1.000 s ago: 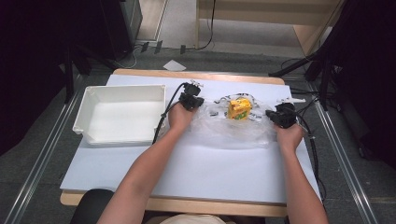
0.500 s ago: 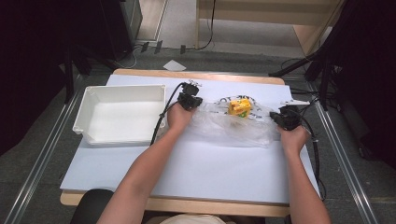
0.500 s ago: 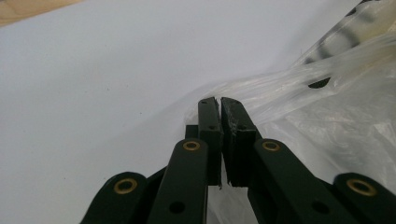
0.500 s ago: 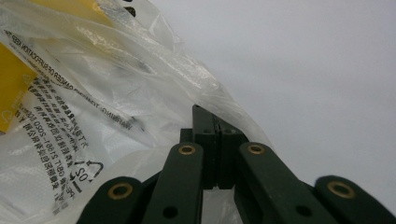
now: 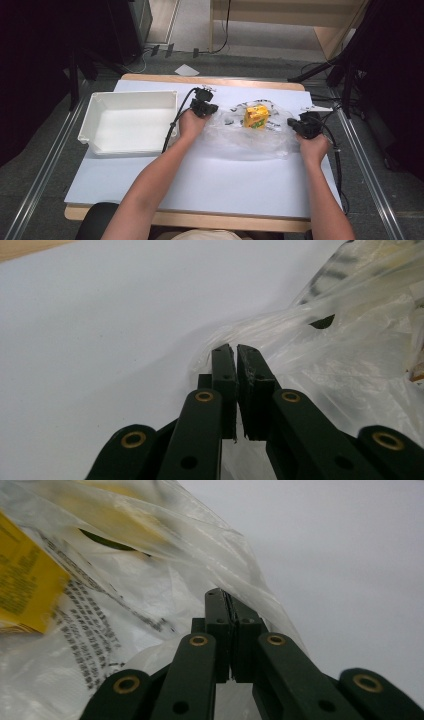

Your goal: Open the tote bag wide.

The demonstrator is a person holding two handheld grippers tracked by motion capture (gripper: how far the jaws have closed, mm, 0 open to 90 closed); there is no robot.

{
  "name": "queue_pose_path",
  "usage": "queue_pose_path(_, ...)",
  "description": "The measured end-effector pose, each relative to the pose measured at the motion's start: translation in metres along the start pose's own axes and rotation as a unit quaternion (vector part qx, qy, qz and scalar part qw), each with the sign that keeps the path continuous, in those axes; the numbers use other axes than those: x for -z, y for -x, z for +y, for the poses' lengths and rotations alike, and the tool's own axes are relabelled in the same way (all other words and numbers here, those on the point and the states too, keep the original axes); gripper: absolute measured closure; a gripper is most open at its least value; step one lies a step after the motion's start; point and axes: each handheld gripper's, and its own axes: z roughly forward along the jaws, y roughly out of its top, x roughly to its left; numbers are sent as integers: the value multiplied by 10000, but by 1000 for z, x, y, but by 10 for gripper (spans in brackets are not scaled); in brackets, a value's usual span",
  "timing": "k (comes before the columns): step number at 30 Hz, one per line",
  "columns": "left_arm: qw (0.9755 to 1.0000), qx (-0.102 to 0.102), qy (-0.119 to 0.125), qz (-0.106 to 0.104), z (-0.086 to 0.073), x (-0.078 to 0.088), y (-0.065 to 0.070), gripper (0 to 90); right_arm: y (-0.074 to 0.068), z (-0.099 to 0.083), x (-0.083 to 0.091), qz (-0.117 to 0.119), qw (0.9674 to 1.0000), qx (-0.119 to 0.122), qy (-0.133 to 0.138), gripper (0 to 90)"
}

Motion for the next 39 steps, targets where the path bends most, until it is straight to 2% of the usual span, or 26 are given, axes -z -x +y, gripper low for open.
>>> queue_pose_path(4, 9998, 36, 175, -127, 6, 13, 2, 871, -6, 11, 11, 125, 9998, 120, 62, 898)
queue_pose_path(9, 9993, 10, 201, -305, 15, 27, 6, 866, -11, 24, 21, 290, 9994, 201, 69, 897)
queue_pose_path(14, 9990, -197, 236, -336, 25, 42, 15, 860, -21, 38, 33, 409, 9985, 351, 119, 892)
queue_pose_path(17, 9982, -210, 382, -417, 29, 53, 21, 862, -26, 46, 40, 488, 9978, 424, 133, 892)
queue_pose_path(23, 9975, -165, 340, -593, 36, 64, 33, 882, -36, 64, 50, 571, 9968, 526, 185, 892)
queue_pose_path(24, 9970, -128, 343, -675, 37, 66, 37, 891, -38, 66, 51, 590, 9966, 535, 191, 892)
queue_pose_path(28, 9953, -156, 335, -892, 38, 72, 51, 900, -45, 74, 52, 627, 9957, 645, 223, 892)
queue_pose_path(32, 9929, -247, 478, -1057, 40, 79, 66, 900, -51, 84, 49, 714, 9949, 648, 300, 889)
queue_pose_path(36, 9920, -340, 441, -1131, 39, 83, 79, 900, -59, 97, 45, 778, 9933, 746, 423, 889)
queue_pose_path(39, 9908, -264, 458, -1246, 32, 82, 85, 900, -58, 101, 39, 872, 9933, 615, 452, 889)
